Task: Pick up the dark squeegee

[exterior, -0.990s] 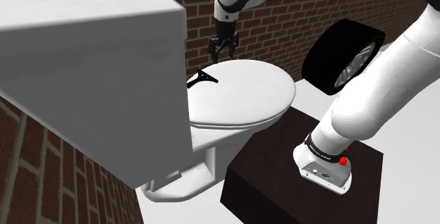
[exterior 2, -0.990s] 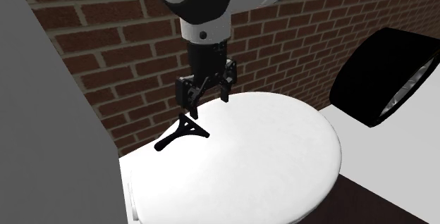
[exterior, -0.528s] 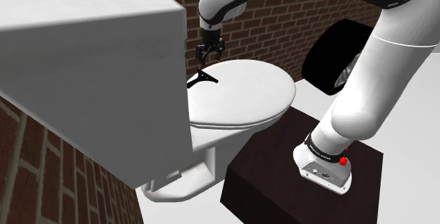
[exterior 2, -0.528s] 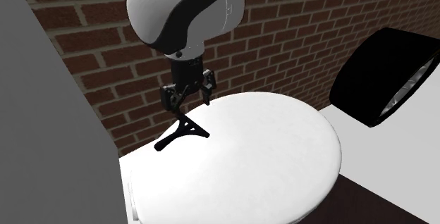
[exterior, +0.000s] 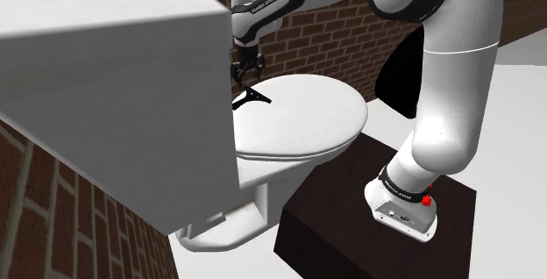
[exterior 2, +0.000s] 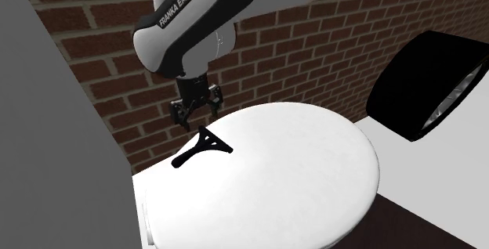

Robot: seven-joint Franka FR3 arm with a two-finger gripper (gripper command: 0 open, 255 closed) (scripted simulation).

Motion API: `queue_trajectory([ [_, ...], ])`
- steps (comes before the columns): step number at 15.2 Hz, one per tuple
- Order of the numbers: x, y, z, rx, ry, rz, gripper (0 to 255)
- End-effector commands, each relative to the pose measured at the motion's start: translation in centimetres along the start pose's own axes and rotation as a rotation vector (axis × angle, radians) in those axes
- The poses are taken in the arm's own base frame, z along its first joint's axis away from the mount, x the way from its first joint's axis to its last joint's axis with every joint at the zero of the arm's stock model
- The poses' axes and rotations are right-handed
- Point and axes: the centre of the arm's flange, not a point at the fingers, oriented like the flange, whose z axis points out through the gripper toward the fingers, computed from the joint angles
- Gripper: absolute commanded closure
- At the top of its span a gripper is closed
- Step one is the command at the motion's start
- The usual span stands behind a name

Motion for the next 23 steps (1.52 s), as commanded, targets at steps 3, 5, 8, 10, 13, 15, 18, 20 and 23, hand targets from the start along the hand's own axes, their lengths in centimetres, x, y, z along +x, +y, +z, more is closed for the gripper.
queue_trajectory([
  [3, 0.7, 0.0, 2.3, -0.001, 0.001, 0.001, 0],
  [5, 0.8, 0.0, 3.3, -0.001, 0.001, 0.001, 0],
  [8, 0.8, 0.0, 4.2, -0.001, 0.001, 0.001, 0],
  [10, 0.8, 0.0, 4.2, -0.001, 0.001, 0.001, 255],
  [13, 0.8, 0.0, 4.2, -0.001, 0.001, 0.001, 255],
  [15, 0.9, 0.0, 4.2, -0.001, 0.001, 0.001, 255],
  [18, 0.8, 0.0, 4.2, -0.001, 0.001, 0.001, 255],
  [20, 0.7, 0.0, 3.1, -0.001, 0.001, 0.001, 255],
  [23, 0.6, 0.0, 1.5, -0.001, 0.001, 0.001, 255],
])
